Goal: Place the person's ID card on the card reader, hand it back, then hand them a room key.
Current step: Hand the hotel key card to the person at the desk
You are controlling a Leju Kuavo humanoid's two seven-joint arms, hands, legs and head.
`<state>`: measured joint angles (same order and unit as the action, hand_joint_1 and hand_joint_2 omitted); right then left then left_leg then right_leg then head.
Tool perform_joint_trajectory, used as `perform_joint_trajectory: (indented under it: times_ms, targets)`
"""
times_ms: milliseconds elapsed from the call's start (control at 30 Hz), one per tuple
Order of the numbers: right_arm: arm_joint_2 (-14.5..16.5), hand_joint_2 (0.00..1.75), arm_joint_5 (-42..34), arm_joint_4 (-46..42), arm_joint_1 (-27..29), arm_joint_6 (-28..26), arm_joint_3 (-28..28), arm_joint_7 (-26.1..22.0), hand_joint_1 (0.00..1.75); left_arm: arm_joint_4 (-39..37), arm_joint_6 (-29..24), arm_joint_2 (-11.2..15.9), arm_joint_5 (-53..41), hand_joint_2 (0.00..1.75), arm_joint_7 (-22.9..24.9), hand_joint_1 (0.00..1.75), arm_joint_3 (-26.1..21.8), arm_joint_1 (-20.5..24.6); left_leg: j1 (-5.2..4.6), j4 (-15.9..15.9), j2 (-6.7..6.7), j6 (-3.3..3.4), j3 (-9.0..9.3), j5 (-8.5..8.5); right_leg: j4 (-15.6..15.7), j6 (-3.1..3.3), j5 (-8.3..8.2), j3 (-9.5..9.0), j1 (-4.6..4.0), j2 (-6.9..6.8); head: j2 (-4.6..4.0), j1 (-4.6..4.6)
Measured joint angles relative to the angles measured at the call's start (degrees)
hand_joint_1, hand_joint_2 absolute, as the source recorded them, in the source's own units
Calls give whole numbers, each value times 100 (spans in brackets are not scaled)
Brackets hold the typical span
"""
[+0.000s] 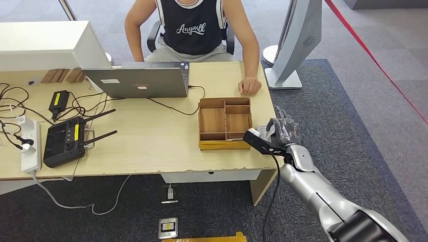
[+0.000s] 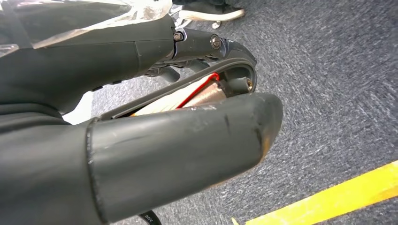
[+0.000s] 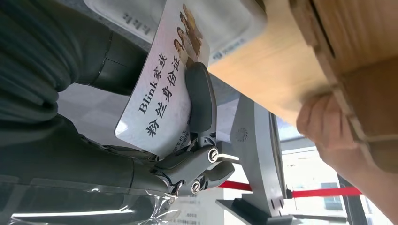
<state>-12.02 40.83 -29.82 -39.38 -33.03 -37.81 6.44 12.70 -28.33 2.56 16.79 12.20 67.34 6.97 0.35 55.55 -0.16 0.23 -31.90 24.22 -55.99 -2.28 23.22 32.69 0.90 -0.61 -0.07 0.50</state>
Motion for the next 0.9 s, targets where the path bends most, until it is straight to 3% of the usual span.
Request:
perform_joint_trajectory:
  times_ms: [467,733,900]
  targets:
    - [8,175,178,-568,-768,-66,-1,205,175,-1,14,13,-115,0,-135,0,2,2,-2,1,1,0,-4,-2,-1,2,-2,8,1,1,0,0]
    - [54,175,516,-802,-1378,296,-20,518,175,0,89,4,-345,0,-250,0,38,4,-1,0,1,0,-5,-3,-1,2,-2,7,1,1,0,0]
    - [234,175,809,-826,-1514,632,-78,615,175,0,92,-15,-474,0,-307,0,98,11,-1,0,1,0,-7,-2,-2,2,-2,10,1,3,0,0]
